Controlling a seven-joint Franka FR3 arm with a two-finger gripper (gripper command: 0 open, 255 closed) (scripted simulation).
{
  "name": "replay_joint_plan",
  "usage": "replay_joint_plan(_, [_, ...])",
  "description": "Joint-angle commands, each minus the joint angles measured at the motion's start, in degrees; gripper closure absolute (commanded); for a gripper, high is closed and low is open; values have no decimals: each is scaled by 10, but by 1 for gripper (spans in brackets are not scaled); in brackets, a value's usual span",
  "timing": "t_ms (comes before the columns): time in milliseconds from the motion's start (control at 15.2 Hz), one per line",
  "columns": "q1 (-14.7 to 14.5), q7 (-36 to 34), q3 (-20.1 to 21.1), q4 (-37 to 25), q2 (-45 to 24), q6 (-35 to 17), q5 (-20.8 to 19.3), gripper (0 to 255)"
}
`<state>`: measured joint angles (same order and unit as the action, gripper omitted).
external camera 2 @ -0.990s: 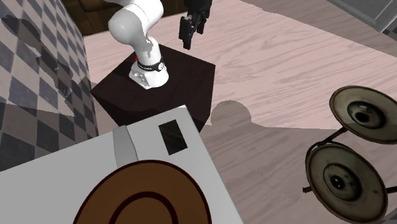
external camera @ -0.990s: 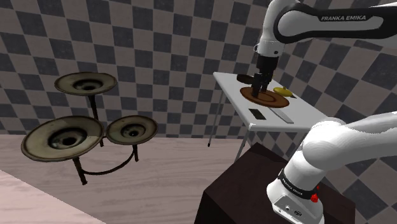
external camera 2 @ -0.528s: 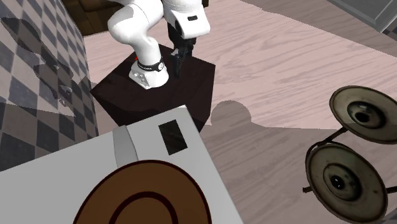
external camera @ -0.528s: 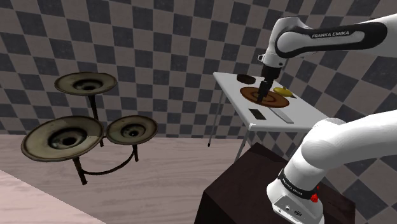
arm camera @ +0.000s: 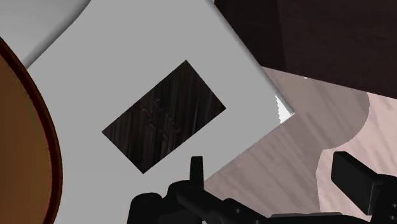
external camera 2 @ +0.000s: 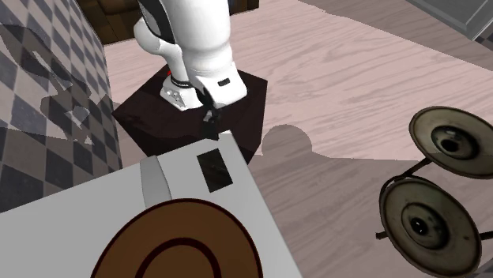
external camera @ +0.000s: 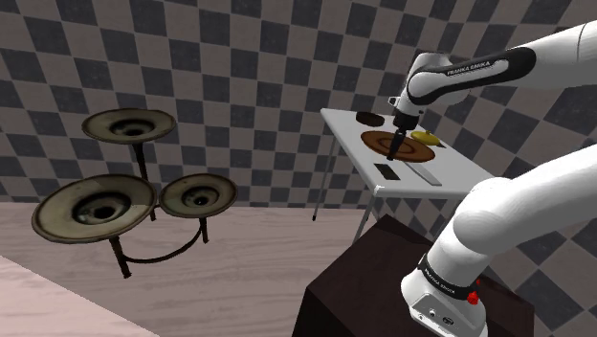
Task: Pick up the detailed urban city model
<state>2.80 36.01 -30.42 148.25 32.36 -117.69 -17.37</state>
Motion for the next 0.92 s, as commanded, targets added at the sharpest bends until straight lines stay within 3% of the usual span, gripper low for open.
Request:
replay_joint_plan(0, [-9, 47, -38, -11, -38, -38, 3, 0])
replay_joint_plan(330, [-59, 184, -141, -58, -156, -122, 64, 0])
replay_joint_plan(858, [-80, 221, -170, -35, -214, -194, 105, 0])
